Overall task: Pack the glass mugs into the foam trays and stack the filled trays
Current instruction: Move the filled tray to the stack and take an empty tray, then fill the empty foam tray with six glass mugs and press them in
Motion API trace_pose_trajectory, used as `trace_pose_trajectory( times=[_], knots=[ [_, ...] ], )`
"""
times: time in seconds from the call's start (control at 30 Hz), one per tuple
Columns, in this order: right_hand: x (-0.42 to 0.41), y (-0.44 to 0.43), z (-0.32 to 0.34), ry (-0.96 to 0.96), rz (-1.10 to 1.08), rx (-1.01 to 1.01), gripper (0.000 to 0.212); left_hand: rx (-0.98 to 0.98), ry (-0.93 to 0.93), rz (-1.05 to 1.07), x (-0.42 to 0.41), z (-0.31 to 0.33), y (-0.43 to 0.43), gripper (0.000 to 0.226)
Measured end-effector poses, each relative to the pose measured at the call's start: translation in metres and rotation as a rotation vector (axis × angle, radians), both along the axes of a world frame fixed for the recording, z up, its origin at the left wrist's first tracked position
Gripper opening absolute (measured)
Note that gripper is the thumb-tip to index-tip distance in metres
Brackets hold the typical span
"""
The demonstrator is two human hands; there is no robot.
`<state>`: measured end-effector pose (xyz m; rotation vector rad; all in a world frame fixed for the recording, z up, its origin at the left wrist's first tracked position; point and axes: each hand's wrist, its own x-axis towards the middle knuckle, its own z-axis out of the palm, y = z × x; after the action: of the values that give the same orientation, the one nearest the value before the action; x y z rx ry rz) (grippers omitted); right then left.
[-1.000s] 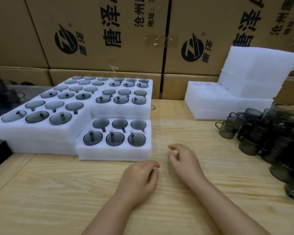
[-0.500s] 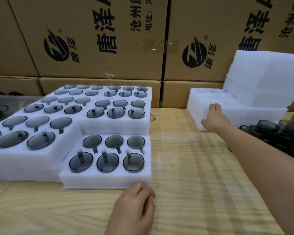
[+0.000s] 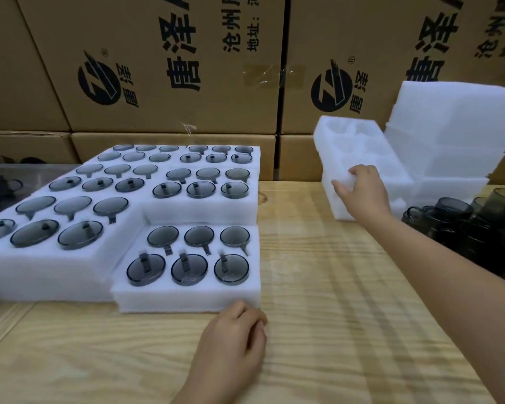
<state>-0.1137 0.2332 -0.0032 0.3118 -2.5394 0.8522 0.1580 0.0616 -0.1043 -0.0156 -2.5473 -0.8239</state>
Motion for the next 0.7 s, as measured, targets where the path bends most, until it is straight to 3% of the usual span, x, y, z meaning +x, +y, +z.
trace_pose_trajectory(
  times=[0.27, 0.33, 0.43, 0.47, 0.57, 0.7],
  knots=[
    [0.164, 0.029, -0.009, 0.362, 0.130, -0.332, 0.029, 0.028, -0.016, 0.082, 0.008, 0.007, 0.007, 0.012],
    [0.204, 0.044, -0.020, 0.404, 0.233, -0.335, 0.029, 0.223, -0.041, 0.166, 0.012, 0.011, 0.011, 0.013],
    [0.246, 0.071, -0.047, 0.380, 0.357, -0.357, 0.035, 0.943, 0.075, 0.253, 0.026, 0.022, 0.020, 0.030],
    [0.254, 0.081, -0.056, 0.364, 0.384, -0.365, 0.033, 1.089, 0.135, 0.255, 0.031, 0.023, 0.020, 0.032],
    [0.266, 0.104, -0.072, 0.289, 0.449, -0.354, 0.026, 1.244, 0.130, 0.164, 0.039, 0.022, 0.017, 0.028],
    [0.267, 0.119, -0.076, 0.114, 0.542, -0.305, 0.013, 1.153, 0.013, -0.012, 0.041, 0.019, 0.014, 0.034]
  ],
)
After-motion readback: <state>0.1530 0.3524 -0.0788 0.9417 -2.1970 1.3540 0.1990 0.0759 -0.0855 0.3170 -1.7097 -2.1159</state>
